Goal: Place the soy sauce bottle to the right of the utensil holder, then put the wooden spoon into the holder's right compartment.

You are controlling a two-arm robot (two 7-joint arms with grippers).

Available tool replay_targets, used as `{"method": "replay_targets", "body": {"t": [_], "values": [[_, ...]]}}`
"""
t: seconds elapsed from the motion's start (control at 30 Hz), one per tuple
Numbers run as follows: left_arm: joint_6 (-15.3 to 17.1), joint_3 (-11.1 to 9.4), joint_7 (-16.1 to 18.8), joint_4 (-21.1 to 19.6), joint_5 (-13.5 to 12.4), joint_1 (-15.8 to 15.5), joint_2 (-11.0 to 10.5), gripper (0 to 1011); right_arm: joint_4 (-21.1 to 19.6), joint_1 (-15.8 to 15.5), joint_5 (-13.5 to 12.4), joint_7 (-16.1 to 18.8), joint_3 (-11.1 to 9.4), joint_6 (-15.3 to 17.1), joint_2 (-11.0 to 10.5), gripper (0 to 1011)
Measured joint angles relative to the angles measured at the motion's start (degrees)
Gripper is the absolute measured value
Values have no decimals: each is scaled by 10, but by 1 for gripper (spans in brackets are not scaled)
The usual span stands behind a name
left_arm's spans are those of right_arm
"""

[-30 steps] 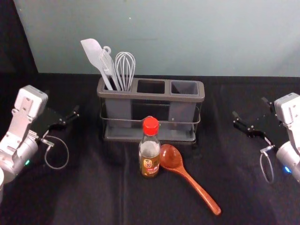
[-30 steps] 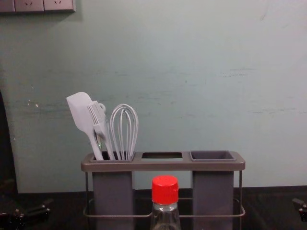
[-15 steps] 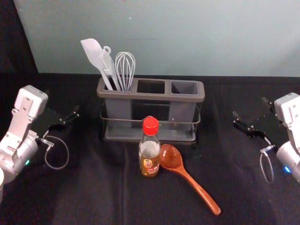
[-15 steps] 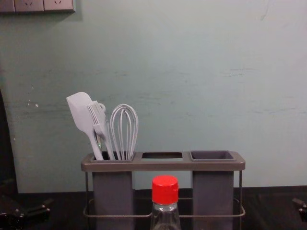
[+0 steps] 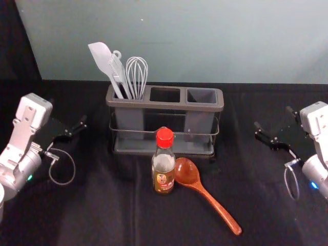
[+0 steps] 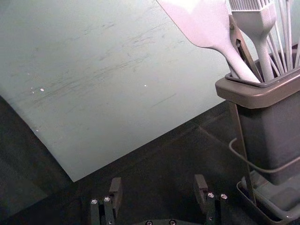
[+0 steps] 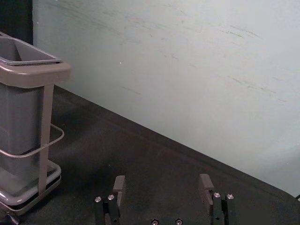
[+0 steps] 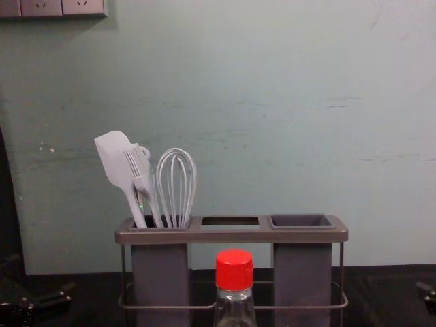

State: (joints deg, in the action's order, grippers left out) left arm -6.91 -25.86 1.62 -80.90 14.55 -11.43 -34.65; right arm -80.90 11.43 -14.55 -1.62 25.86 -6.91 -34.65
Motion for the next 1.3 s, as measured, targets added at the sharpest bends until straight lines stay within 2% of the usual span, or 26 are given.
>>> {"method": "replay_targets", "body": {"t": [0.57,0.9,1.03,1.23,1.3], "values": [[0,0,0,0,0,0,0,1005,0,0,0,0,0,0,0,1002],[0,0,0,0,0,0,0,1005,-49,-34,-3,9,-33,-24,-14,1003],[0,0,0,0,0,0,0,1005,-80,-58,-19,21,-50,-35,-25,1002],[0,0,0,0,0,0,0,1005,-132,-108,-63,54,-81,-53,-46,1002],[0,0,0,0,0,0,0,1005,-155,-131,-85,71,-95,-58,-57,1002]]}}
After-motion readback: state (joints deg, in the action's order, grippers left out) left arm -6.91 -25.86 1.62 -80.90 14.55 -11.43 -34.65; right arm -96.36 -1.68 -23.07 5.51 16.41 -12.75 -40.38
